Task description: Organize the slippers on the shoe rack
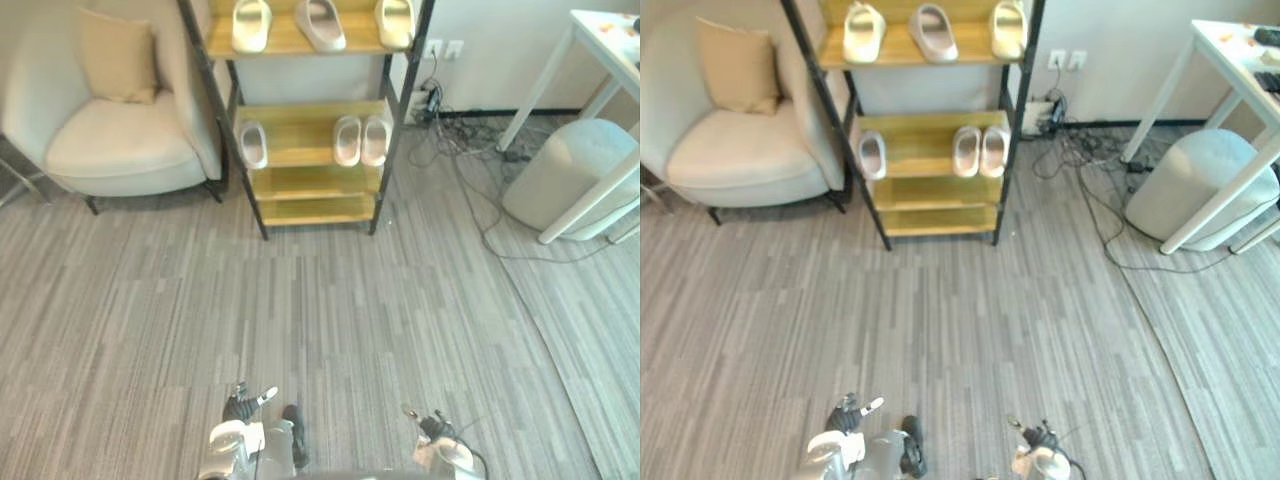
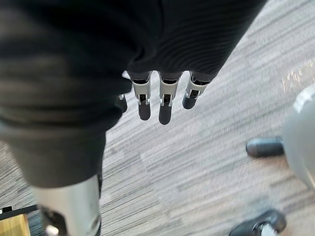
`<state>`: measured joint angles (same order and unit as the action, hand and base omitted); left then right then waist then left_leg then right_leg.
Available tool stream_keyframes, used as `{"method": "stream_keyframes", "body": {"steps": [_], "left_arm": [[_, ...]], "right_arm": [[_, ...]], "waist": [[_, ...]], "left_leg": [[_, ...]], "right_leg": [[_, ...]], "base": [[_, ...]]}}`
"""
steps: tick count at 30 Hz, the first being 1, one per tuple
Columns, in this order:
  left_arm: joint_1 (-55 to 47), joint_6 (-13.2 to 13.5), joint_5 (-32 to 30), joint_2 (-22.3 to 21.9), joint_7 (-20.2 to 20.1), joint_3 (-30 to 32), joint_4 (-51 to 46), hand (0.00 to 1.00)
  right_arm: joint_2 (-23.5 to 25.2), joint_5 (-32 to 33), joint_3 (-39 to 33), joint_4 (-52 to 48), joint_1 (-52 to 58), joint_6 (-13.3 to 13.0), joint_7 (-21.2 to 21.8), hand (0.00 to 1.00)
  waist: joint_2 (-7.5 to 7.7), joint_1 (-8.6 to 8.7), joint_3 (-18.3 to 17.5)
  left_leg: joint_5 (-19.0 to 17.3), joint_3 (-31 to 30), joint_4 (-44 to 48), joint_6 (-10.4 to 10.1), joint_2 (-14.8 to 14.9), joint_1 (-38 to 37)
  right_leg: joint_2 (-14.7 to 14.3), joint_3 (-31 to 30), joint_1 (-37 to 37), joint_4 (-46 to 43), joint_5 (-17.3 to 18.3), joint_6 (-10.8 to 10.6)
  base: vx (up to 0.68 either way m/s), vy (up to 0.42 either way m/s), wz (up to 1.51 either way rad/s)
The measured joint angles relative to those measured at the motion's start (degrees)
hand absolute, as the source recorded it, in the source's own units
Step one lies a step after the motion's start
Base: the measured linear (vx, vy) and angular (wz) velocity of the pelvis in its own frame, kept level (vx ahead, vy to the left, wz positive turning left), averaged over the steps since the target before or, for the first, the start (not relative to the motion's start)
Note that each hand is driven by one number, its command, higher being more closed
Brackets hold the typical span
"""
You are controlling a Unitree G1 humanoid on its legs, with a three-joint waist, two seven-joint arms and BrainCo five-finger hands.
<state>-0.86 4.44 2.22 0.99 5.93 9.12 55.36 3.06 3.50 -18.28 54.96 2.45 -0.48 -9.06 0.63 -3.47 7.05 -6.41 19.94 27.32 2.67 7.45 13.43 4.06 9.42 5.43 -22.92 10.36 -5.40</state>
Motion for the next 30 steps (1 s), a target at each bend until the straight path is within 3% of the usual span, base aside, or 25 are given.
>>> {"method": "stream_keyframes", "body": {"steps": [1,2,4,6,8,10,11,12,13,15,16,17,18,19,22,25,26,27,30], "left_arm": [[-0.48,-0.22,0.12,-0.13,-0.03,-0.72,0.3,0.0],[-0.25,-0.44,0.13,0.49,-0.02,-1.88,1.36,0.0],[0.49,-1.09,0.17,0.08,0.0,-2.3,1.95,0.0],[0.63,-1.15,0.19,-0.21,-0.02,-2.3,2.79,0.0],[0.74,-1.1,0.18,-0.28,-0.02,-2.38,2.86,0.0],[0.97,-1.07,0.18,0.1,0.0,-2.85,3.57,0.0],[0.59,-1.1,0.12,0.6,0.0,-3.76,4.2,0.0],[0.47,-1.18,0.13,0.16,-0.03,-3.89,5.36,0.0],[0.73,-1.03,-0.06,-0.35,-0.23,-3.49,5.66,0.0],[1.08,-1.02,-0.53,-1.34,-0.23,-1.93,5.87,0.0],[0.8,-1.13,-0.97,-2.22,-0.43,-0.84,5.81,0.0],[0.73,-1.01,-0.98,-2.25,-0.58,-0.69,5.55,0.0],[0.42,-0.94,-0.99,-2.29,-0.95,-0.27,4.19,0.0],[-0.11,-0.96,-0.99,-2.14,-1.15,0.72,2.79,0.0],[-0.76,-0.92,-0.94,-1.78,-1.15,0.96,0.9,0.0],[-0.52,-0.86,-0.95,-1.77,-1.14,0.64,0.05,0.0],[-0.42,-0.86,-0.95,-1.76,-1.13,0.09,0.12,0.0],[-0.29,-0.84,-0.94,-1.68,-1.18,-0.46,0.54,0.0],[0.0,-0.81,-0.95,1.28,-1.17,-2.7,1.72,0.0]], "right_arm": [[-0.53,-0.64,0.02,-0.29,0.64,-0.04,0.11,0.0],[-0.68,-1.28,0.15,-0.6,0.5,-0.25,0.18,0.0],[-0.93,-1.27,0.17,-1.33,0.83,0.09,0.21,0.0],[-1.47,-1.26,0.02,-2.21,0.94,-0.19,0.26,0.0],[-2.14,-1.27,-0.06,-2.12,0.84,-0.53,0.4,0.0],[-2.83,-1.27,-0.05,-0.92,0.33,-0.35,0.58,0.0],[-2.95,-1.01,-0.17,0.13,0.31,-0.41,0.65,0.0],[-3.79,-1.2,-0.75,1.15,-0.21,-0.38,0.71,0.0],[-4.61,-1.28,-1.71,2.34,-1.46,-0.37,0.66,0.0],[-4.72,-1.28,-2.22,2.81,-2.24,-0.15,0.65,0.0],[-4.7,-1.26,-1.91,2.67,-1.43,-0.2,0.7,0.0],[-4.65,-1.26,-1.73,2.66,-1.21,-0.19,0.69,0.0],[-4.39,-1.25,-1.16,2.19,-0.91,-0.04,0.58,0.0],[-4.23,-1.24,-0.24,1.96,-0.6,-0.47,0.57,0.0],[-3.99,-1.12,0.55,1.98,-0.49,-0.52,0.53,0.0],[-3.61,-1.09,0.33,1.94,-0.53,-0.52,0.51,0.0],[-3.79,-1.06,0.22,1.92,-0.47,-0.54,0.44,0.0],[-4.17,-1.07,-0.02,2.52,-0.33,-0.31,0.37,0.0],[-2.66,-1.12,-0.15,3.95,-0.53,-0.04,0.36,0.0]], "waist": [[-0.77,-0.14,-1.02],[0.03,0.62,-0.77],[0.8,1.07,-0.68],[0.0,1.46,0.26],[-0.61,1.92,0.33],[-0.53,3.18,0.38],[0.36,3.72,0.38],[-0.85,3.92,0.36],[-2.52,2.97,0.06],[-3.6,3.14,0.6],[-3.96,3.31,1.15],[-3.78,3.25,1.26],[-3.66,2.98,1.42],[-3.69,2.91,1.43],[-3.46,1.82,1.26],[-3.39,0.75,1.25],[-3.46,0.75,1.2],[-2.84,0.46,0.94],[0.32,0.47,-0.13]], "left_leg": [[-3.6,-0.88,-2.71,-0.03,-0.38,-2.99],[-6.12,-1.88,-5.5,-0.81,-2.94,-6.79],[-7.88,-3.02,-7.04,0.04,-3.95,-10.99],[-7.89,-4.31,-11.76,-0.01,-3.17,-18.13],[-7.88,-6.14,-14.57,-0.03,-1.8,-21.33],[-7.84,-8.91,-17.36,-0.12,-0.78,-23.6],[-7.55,-9.96,-18.57,-1.63,-1.41,-25.05],[-7.64,-11.87,-19.08,-3.81,0.04,-26.61],[-5.65,-12.69,-18.05,-6.89,1.44,-25.98],[-2.35,-12.93,-14.85,-10.11,2.24,-25.53],[0.53,-13.11,-2.85,-14.05,3.94,-22.03],[0.01,-13.16,-0.18,-14.47,4.38,-21.08],[-1.89,-12.86,10.23,-14.08,5.9,-17.23],[-4.58,-11.39,20.94,-11.59,7.85,-12.34],[-8.1,-6.86,25.98,-8.16,9.61,-5.13],[-8.87,-3.77,10.45,-7.37,6.91,-0.32],[-6.21,-3.39,0.57,-7.44,4.86,-0.04],[-1.3,-3.71,-5.62,-5.43,2.2,-0.86],[-0.31,-3.01,-9.96,-3.2,-1.87,-2.92]], "right_leg": [[0.76,0.4,-3.4,-9.24,-0.72,-1.08],[4.27,0.73,-9.73,-24.06,-0.52,-2.19],[5.81,2.78,-15.04,-31.55,2.78,0.1],[5.28,8.12,-18.15,-28.18,6.65,3.54],[3.68,10.99,-21.56,-19.15,7.28,4.22],[1.22,9.0,-24.78,-3.41,1.79,3.71],[0.65,6.34,-24.41,4.89,-6.73,4.11],[-0.83,6.29,-22.91,5.05,-10.0,8.4],[-1.91,5.99,-22.66,4.46,-8.46,9.06],[-2.32,6.96,-20.48,4.66,-5.99,9.77],[-2.98,7.63,-15.04,8.0,-4.67,9.76],[-3.16,7.63,-13.99,8.77,-4.53,9.91],[-3.96,7.63,-10.54,11.14,-3.87,10.07],[-4.81,7.5,-7.01,12.62,-2.33,10.61],[-5.14,6.25,-2.85,13.34,-0.6,9.89],[-3.75,5.07,0.73,16.18,-0.09,7.47],[-3.01,5.03,1.91,16.61,0.42,6.11],[-1.84,4.22,2.89,16.85,1.19,4.27],[1.15,3.52,3.04,18.28,-0.52,2.05]], "base": [[0.42,0.155,-0.04],[0.39,0.072,0.19],[0.48,-0.007,0.36],[0.55,-0.05,0.36],[0.55,-0.13,0.61],[0.52,-0.197,0.81],[0.46,-0.215,0.61],[0.67,-0.287,0.38],[0.54,-0.232,0.14],[0.54,-0.242,0.21],[0.54,-0.226,0.34],[0.42,-0.149,0.31],[0.35,-0.08,0.03],[0.32,-0.065,-0.03],[0.27,0.009,-0.26],[0.33,0.148,-0.28],[0.38,0.217,0.0],[0.39,0.207,0.13],[0.39,0.163,0.21]]}}
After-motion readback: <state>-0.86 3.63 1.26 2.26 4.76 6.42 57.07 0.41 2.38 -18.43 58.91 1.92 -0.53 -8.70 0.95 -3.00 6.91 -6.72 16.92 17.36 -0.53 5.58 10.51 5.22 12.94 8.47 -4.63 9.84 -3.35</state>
